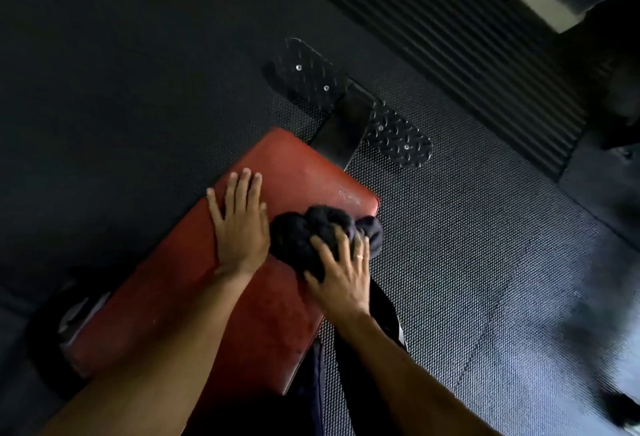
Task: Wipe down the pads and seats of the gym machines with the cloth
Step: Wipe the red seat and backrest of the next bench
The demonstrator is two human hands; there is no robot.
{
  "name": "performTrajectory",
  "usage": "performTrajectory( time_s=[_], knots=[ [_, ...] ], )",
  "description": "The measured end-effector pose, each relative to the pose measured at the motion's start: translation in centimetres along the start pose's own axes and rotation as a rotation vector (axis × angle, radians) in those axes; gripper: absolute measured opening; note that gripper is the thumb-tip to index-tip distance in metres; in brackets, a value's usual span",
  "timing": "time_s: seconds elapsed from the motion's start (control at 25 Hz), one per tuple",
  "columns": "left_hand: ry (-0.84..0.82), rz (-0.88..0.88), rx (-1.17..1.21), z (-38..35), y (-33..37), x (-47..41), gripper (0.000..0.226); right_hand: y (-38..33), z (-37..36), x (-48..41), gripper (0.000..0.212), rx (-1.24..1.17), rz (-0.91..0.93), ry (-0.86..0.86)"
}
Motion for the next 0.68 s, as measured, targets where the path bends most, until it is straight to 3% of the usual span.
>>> performTrajectory(
  time_s=[0.12, 0.24, 0.32, 0.52, 0.6, 0.68],
  knots=[
    [-0.019, -0.094, -0.001, -0.3, 0.7, 1.4, 0.052, 3.4, 1.5, -1.9, 0.063, -0.204, -0.262, -0.004],
    [-0.024, -0.123, -0.019, -0.8, 0.9, 3.1, 0.052, 2.3, 2.6, -6.0, 0.063, -0.376, -0.517, 0.079],
    [-0.033, -0.140, -0.037, -1.1, 0.9, 4.1, 0.052, -0.4, 1.9, -6.2, 0.063, -0.329, -0.481, 0.082],
    [-0.039, -0.114, -0.056, -1.8, 1.1, 6.0, 0.054, -2.0, -1.6, 1.5, 0.065, -0.215, -0.142, 0.015],
    [-0.025, -0.109, -0.059, -1.8, 1.2, 6.2, 0.054, -0.3, -1.6, 2.5, 0.064, -0.298, -0.151, 0.009],
    [-0.021, -0.105, -0.065, -1.9, 1.3, 6.1, 0.054, 1.5, -0.7, 1.6, 0.060, -0.420, -0.279, 0.043]
  ],
)
Point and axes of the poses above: each hand's wrist, its own x-axis away from the middle knuckle, its own z-axis out of the back of the hand, y = z × x, the point moved 5 cm from there along -x, towards the middle knuckle, and after that the axes turned 10 degrees about -y, right-handed, at the moved point
